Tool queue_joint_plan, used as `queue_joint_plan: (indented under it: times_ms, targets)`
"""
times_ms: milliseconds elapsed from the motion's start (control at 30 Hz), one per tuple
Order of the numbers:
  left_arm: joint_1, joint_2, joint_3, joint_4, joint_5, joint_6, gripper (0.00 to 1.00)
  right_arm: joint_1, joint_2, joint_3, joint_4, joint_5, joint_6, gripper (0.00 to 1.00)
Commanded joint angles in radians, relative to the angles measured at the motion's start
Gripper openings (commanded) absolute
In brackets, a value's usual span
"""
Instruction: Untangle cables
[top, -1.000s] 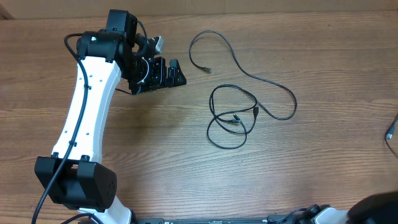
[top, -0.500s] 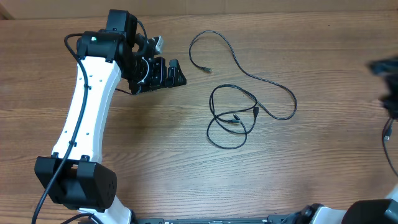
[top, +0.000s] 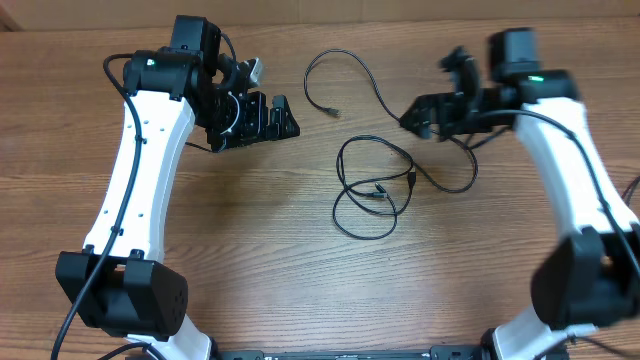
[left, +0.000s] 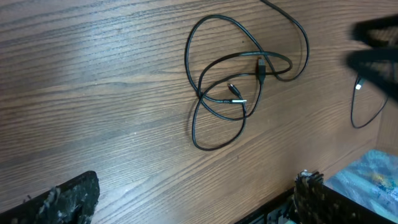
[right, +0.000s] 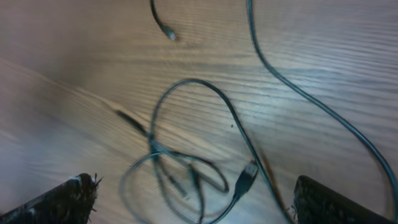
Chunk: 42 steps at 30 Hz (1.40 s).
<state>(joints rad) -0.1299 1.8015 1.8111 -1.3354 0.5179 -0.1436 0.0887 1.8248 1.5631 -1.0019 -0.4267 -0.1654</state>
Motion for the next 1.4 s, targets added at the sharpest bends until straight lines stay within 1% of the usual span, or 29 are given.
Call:
queue_joint_plan:
  times_ms: [0, 100, 133, 167, 200, 267, 300, 333, 400, 433, 533, 633, 767, 867, 1000, 1167, 1267, 1367]
  targets:
    - [0.005, 0.011, 0.008, 0.001, -0.005, 0.005, 1.0, 0.043, 0.078, 0.008, 0.01, 0.148, -0.054, 1.0]
    - [0.005, 0.011, 0.008, 0.001, -0.005, 0.005, 1.0, 0.069, 0.144, 0.008, -0.014, 0.112, -0.062, 0.99]
    - [0.005, 0.011, 0.008, 0.001, -0.005, 0.005, 1.0, 0.076, 0.163, 0.008, -0.028, 0.084, -0.093, 0.98]
    - [0.005, 0.011, 0.008, 0.001, -0.005, 0.005, 1.0, 0.083, 0.183, 0.008, -0.042, 0.059, -0.128, 0.95]
    - [0.005, 0.011, 0.008, 0.001, -0.005, 0.005, 0.99, 0.09, 0.204, 0.008, -0.053, 0.04, -0.16, 0.9]
    - [0.005, 0.011, 0.008, 0.001, -0.005, 0.005, 0.99, 0.101, 0.234, 0.008, -0.059, 0.038, -0.186, 0.84]
    - [0.005, 0.011, 0.008, 0.001, -0.005, 0.005, 1.0, 0.102, 0.248, 0.008, -0.054, 0.047, -0.193, 0.76]
    - [0.005, 0.011, 0.008, 0.001, -0.005, 0.005, 0.99, 0.102, 0.254, 0.008, -0.05, 0.048, -0.199, 0.61]
    - [0.005, 0.011, 0.008, 0.001, -0.005, 0.005, 0.99, 0.102, 0.259, 0.008, -0.041, 0.048, -0.205, 0.21]
    - [0.005, 0.011, 0.008, 0.001, -0.005, 0.005, 1.0, 0.101, 0.259, 0.008, -0.037, 0.047, -0.198, 0.04]
    - [0.005, 0.011, 0.008, 0.001, -0.005, 0.005, 1.0, 0.101, 0.248, 0.04, -0.063, 0.047, -0.136, 0.04]
    - [0.005, 0.011, 0.008, 0.001, -0.005, 0.005, 1.0, 0.101, 0.228, 0.13, -0.138, 0.042, -0.089, 0.04]
    - [0.005, 0.011, 0.008, 0.001, -0.005, 0.005, 1.0, 0.101, 0.18, 0.312, -0.243, -0.004, -0.089, 0.04]
    - [0.005, 0.011, 0.008, 0.001, -0.005, 0.005, 1.0, 0.101, 0.132, 0.459, -0.285, -0.013, -0.087, 0.04]
    - [0.005, 0.011, 0.008, 0.001, -0.005, 0.005, 1.0, 0.099, 0.063, 0.612, -0.285, -0.012, -0.049, 0.04]
    - [0.005, 0.011, 0.008, 0.001, -0.005, 0.005, 0.99, 0.071, -0.01, 0.771, -0.283, -0.011, -0.04, 0.04]
    - [0.005, 0.011, 0.008, 0.001, -0.005, 0.005, 0.99, 0.045, -0.042, 0.833, -0.275, 0.027, -0.04, 0.04]
    - [0.005, 0.011, 0.008, 0.001, -0.005, 0.005, 0.99, 0.011, -0.074, 0.843, -0.238, 0.125, -0.04, 0.04]
